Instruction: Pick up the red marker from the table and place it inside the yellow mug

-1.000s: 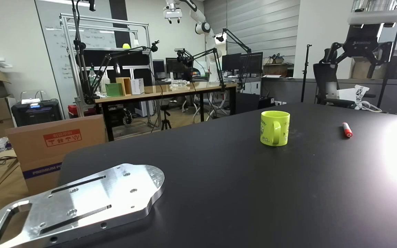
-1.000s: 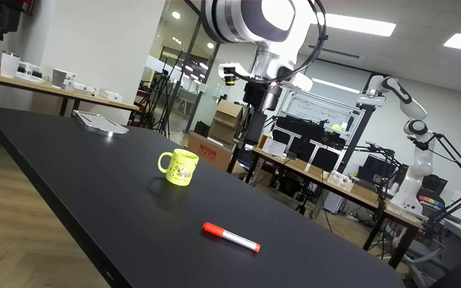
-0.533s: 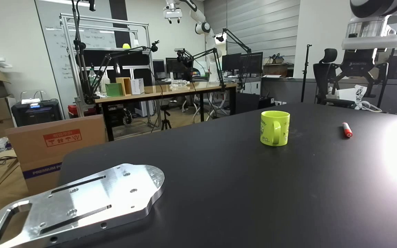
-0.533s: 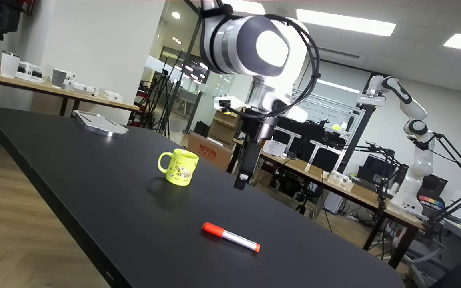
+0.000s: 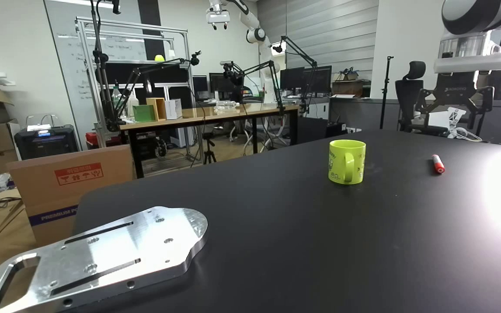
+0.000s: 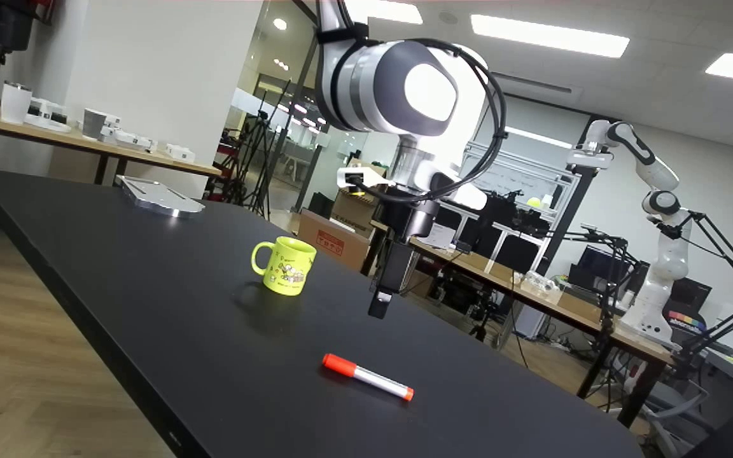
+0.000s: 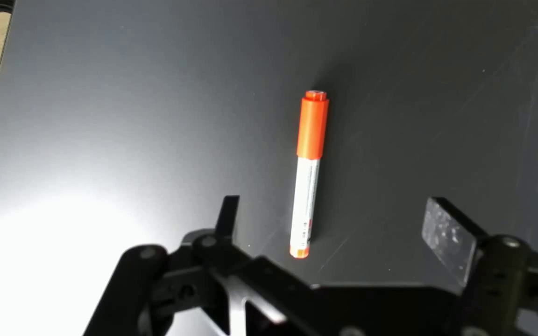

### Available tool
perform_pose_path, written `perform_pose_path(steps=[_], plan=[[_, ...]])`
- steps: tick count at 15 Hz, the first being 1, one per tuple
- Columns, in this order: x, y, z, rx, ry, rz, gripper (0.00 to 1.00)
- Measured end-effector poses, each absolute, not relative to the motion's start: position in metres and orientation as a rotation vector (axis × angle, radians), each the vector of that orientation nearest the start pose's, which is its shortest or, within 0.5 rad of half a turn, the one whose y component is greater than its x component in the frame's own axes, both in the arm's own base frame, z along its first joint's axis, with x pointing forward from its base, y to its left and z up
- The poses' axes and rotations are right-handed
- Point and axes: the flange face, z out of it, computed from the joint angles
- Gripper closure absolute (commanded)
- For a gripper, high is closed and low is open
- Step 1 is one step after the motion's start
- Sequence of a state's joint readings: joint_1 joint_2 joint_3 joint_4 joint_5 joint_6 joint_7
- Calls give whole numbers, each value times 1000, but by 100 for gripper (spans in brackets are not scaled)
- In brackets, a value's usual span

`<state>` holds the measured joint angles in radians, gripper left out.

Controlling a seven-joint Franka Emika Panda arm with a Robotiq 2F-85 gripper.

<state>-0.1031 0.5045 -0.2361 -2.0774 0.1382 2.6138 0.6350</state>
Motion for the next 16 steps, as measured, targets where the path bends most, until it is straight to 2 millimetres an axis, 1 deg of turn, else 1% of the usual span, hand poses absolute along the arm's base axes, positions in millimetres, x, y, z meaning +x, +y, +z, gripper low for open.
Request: perform_pose_path(steps=[5, 7, 11, 14, 16], plan=[[557, -199, 191, -2738, 1603, -88, 0], [555, -201, 187, -2732, 1614, -76, 0], [545, -210, 163, -2671, 1694, -17, 0], [540, -220, 147, -2602, 1771, -38, 0], [537, -224, 138, -2569, 1804, -51, 0]])
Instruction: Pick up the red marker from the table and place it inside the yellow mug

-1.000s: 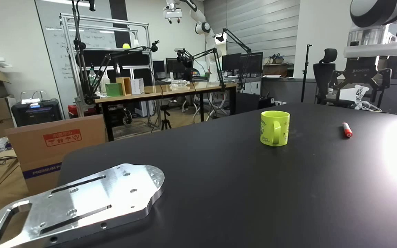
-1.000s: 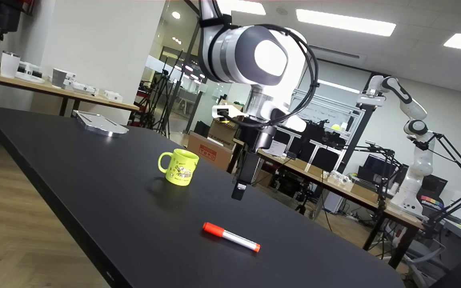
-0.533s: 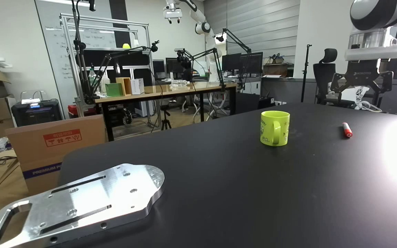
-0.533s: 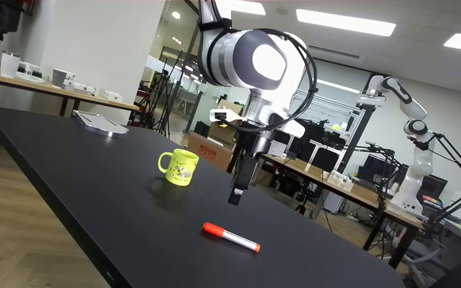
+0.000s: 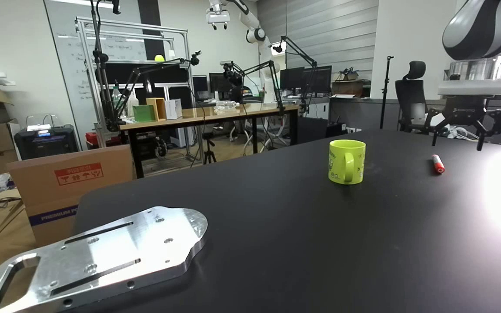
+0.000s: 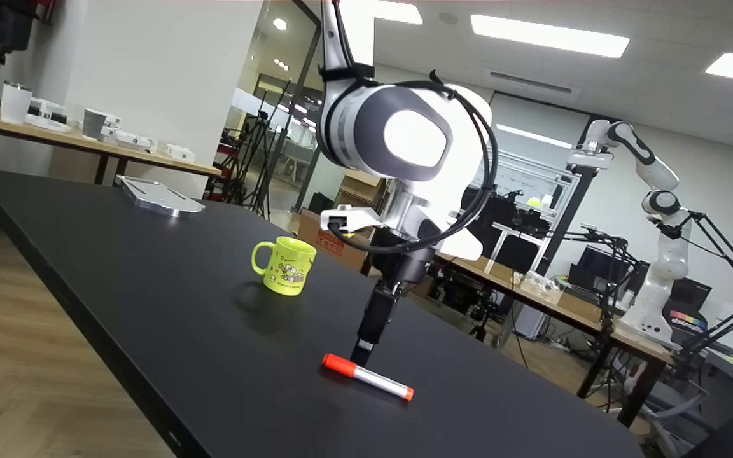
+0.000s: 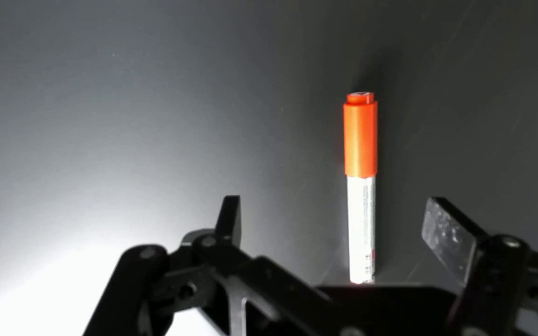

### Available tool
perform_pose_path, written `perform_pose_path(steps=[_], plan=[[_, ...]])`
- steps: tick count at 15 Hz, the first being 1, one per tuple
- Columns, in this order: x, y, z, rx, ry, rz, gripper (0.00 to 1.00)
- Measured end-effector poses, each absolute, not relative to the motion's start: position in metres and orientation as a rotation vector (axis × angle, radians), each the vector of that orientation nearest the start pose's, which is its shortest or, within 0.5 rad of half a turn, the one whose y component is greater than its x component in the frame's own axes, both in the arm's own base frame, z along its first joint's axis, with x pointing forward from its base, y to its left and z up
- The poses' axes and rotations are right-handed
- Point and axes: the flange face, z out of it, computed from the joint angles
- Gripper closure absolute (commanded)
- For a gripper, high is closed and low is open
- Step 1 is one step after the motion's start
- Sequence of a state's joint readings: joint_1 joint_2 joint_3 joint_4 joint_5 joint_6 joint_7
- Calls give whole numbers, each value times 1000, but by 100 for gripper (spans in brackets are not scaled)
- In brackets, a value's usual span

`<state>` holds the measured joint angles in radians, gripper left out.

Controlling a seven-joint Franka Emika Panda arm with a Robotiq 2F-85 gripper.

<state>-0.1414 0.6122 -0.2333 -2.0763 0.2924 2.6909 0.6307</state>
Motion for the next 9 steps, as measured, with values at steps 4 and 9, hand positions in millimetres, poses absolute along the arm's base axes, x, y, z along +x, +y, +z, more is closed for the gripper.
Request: perform_pose_path(steps=[4, 9], plan=[[540, -221, 125, -2543, 1815, -94, 0], [544, -212, 111, -2543, 1802, -81, 0]])
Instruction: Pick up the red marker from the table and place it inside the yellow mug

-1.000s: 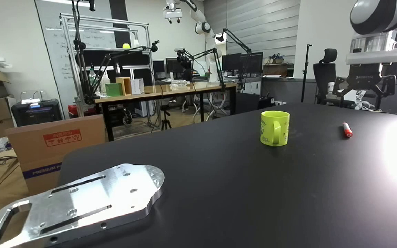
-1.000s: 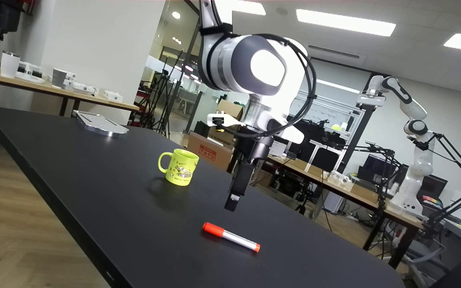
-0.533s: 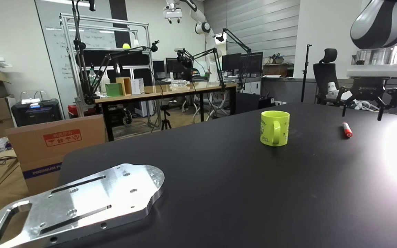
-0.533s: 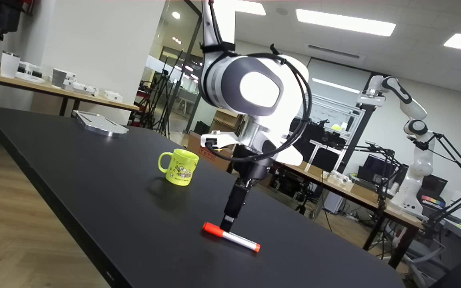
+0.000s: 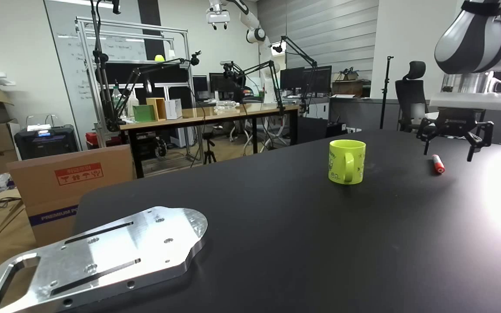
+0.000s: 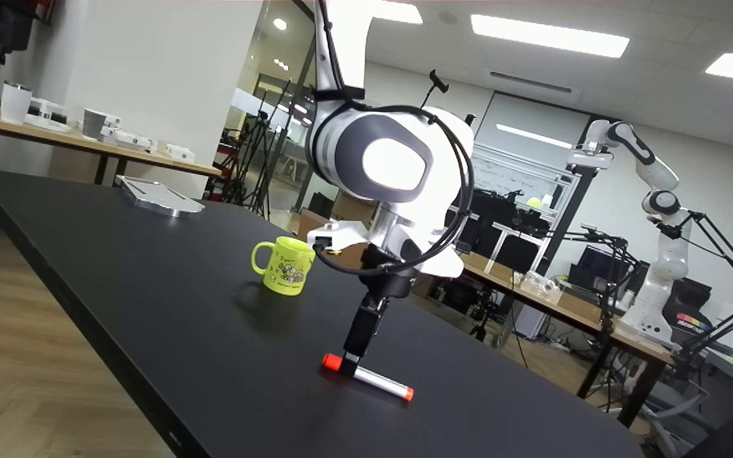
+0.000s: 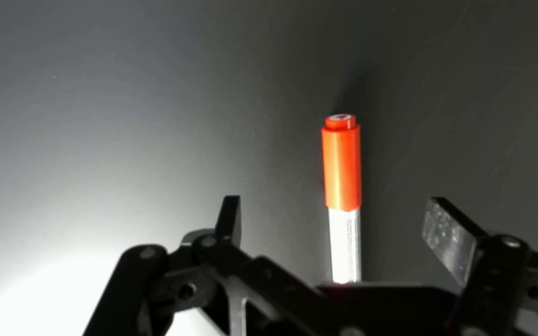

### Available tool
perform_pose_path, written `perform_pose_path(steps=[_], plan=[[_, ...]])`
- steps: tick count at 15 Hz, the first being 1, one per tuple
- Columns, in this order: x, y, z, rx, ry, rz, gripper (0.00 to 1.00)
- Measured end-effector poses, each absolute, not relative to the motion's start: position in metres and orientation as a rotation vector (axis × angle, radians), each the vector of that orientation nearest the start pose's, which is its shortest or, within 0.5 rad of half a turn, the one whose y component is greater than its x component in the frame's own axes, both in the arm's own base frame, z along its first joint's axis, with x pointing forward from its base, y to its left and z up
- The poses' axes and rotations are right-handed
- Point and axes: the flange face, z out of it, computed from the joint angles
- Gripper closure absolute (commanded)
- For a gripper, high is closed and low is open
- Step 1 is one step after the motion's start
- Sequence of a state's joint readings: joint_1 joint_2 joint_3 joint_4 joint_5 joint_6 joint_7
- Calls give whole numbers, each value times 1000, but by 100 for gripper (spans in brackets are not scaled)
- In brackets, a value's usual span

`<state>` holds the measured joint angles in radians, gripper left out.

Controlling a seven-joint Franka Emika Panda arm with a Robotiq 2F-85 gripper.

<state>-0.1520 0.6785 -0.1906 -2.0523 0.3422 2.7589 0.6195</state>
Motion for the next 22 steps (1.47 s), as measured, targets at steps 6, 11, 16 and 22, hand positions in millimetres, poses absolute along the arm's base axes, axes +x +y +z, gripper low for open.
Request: perform_pose_path(steps=[6, 11, 16, 22], plan=[[547, -205, 95, -2550, 1791, -56, 0], [551, -203, 84, -2564, 1776, -45, 47], [555, -206, 86, -2563, 1776, -58, 80], [557, -208, 89, -2560, 1779, -53, 95]])
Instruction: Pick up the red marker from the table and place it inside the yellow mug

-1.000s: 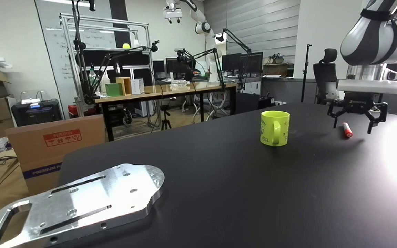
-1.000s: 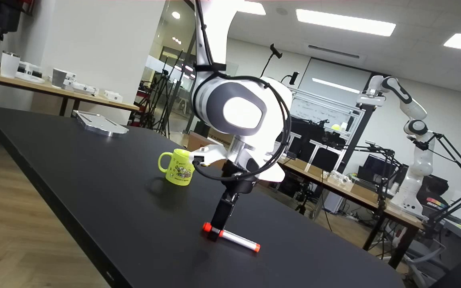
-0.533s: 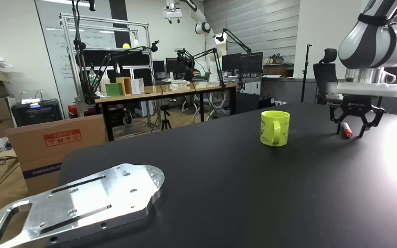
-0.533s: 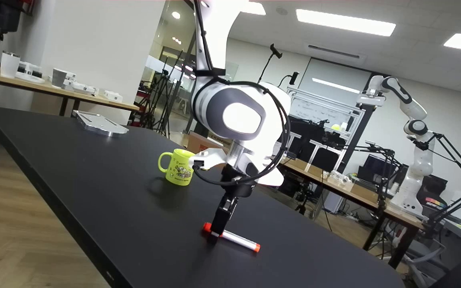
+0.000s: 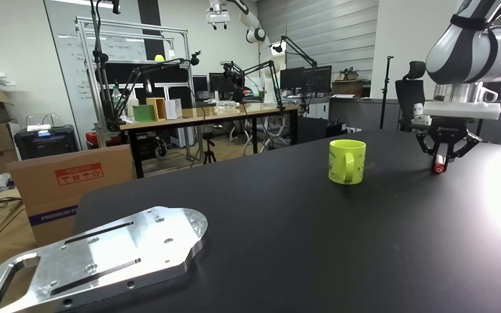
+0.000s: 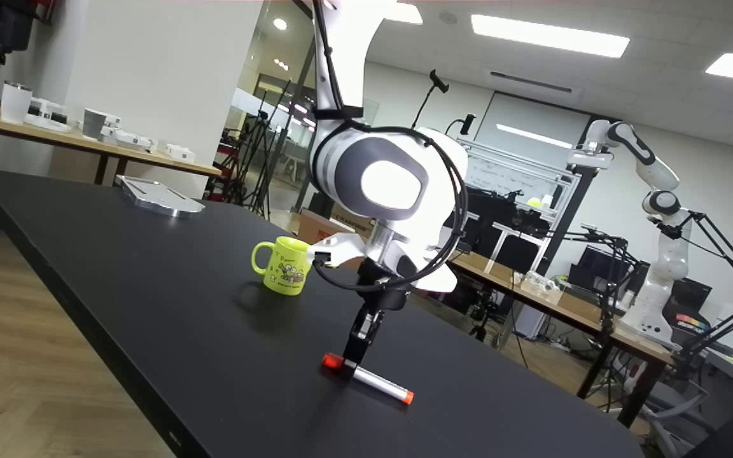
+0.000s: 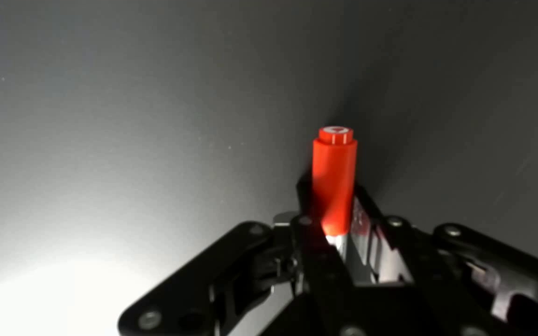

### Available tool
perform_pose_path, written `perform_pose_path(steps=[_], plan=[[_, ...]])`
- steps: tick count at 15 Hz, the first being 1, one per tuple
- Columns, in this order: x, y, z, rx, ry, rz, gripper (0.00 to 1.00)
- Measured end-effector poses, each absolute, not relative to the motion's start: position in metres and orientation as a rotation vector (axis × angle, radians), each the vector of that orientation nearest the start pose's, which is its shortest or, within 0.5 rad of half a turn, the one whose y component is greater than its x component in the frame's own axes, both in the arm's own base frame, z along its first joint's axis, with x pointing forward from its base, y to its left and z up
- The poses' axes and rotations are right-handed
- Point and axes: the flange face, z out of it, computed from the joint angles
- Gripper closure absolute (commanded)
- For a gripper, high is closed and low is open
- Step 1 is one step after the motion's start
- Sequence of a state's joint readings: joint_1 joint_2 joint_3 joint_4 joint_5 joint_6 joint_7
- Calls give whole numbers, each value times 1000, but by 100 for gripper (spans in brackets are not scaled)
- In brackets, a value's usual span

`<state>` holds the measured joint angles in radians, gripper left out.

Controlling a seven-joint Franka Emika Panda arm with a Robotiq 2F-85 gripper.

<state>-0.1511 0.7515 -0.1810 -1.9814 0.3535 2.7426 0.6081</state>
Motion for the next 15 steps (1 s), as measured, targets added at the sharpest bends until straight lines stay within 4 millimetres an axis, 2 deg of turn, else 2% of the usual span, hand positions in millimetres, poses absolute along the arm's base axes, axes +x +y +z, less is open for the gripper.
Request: perform_pose_path(steps=[4, 7, 15], plan=[[561, -209, 92, -2555, 1777, -7, 94], [575, -206, 104, -2534, 1765, 10, 94], [621, -177, 177, -2348, 1706, 111, 94]])
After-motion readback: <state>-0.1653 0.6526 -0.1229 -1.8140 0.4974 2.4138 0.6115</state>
